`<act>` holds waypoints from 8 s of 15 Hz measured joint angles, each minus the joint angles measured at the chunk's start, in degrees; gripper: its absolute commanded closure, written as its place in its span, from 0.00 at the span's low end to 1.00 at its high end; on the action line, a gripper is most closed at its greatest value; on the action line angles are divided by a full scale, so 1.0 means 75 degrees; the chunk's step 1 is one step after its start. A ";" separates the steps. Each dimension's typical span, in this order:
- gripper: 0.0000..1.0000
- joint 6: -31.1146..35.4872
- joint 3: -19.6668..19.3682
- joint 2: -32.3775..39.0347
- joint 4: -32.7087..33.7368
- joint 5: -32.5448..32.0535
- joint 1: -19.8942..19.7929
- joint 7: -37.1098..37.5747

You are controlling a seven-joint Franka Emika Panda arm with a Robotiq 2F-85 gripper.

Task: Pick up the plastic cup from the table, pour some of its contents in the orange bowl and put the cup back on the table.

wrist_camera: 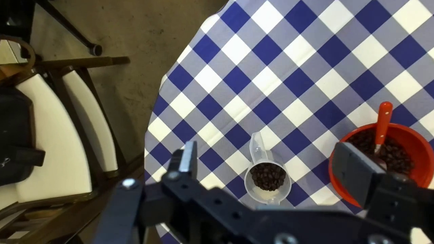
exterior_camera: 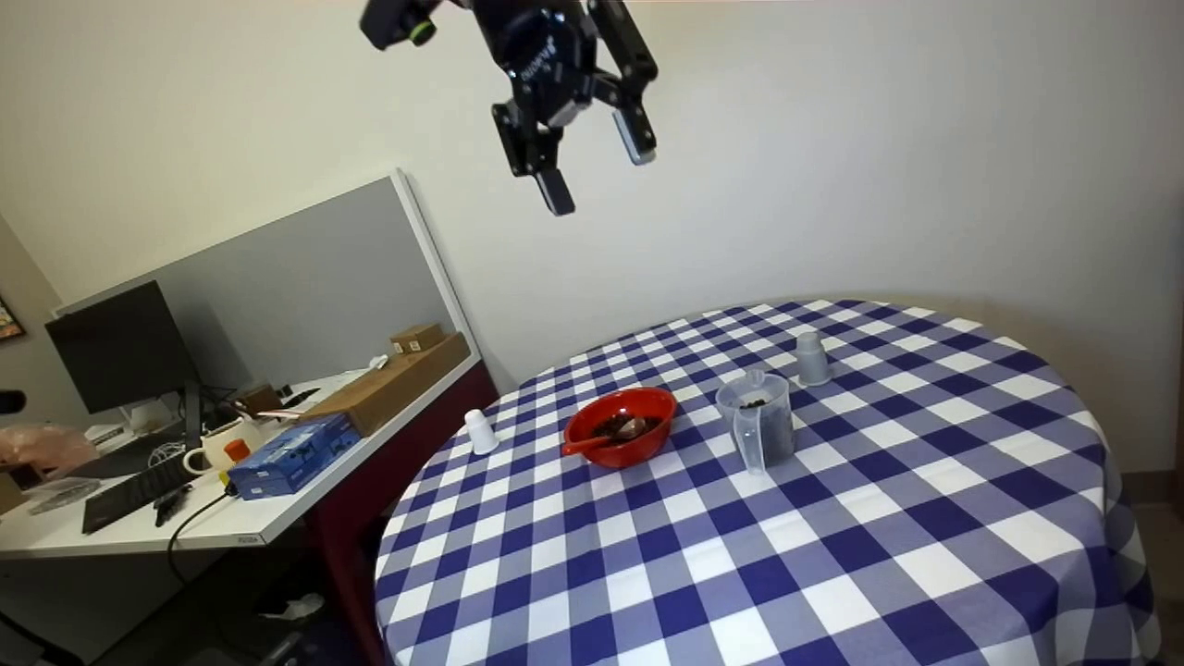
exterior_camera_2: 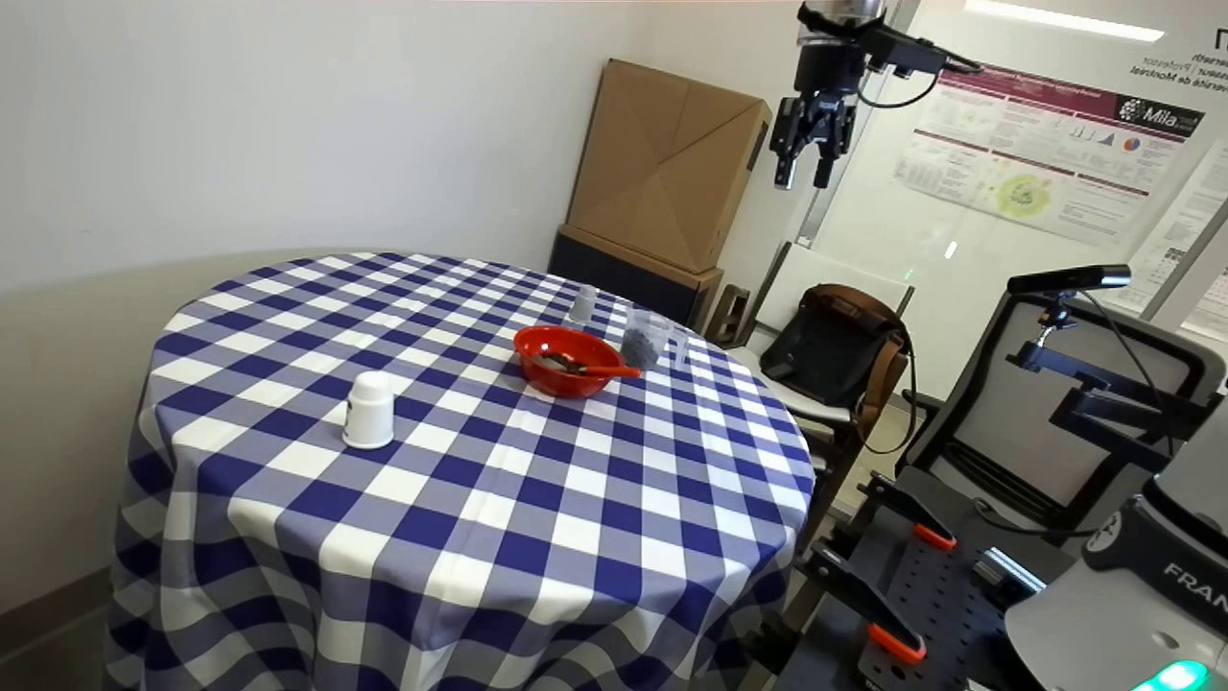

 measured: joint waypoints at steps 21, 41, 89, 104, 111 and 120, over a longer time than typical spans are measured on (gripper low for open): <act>0.00 0.0114 0.0133 0.5814 0.4336 0.0593 0.0065 -0.1980; 0.31 -0.0392 0.0044 0.6796 0.4807 0.0469 -0.0131 -0.2237; 0.88 -0.0056 -0.0004 0.6091 0.4727 -0.2598 0.1339 -0.2380; 0.88 -0.0041 0.0115 0.5805 0.4124 -0.4750 0.1900 -0.1769; 0.88 -0.0041 0.0469 0.5457 0.3485 -0.5594 0.2128 -0.1350; 0.88 -0.0062 0.0785 0.4754 0.2547 -0.6608 0.2311 -0.0809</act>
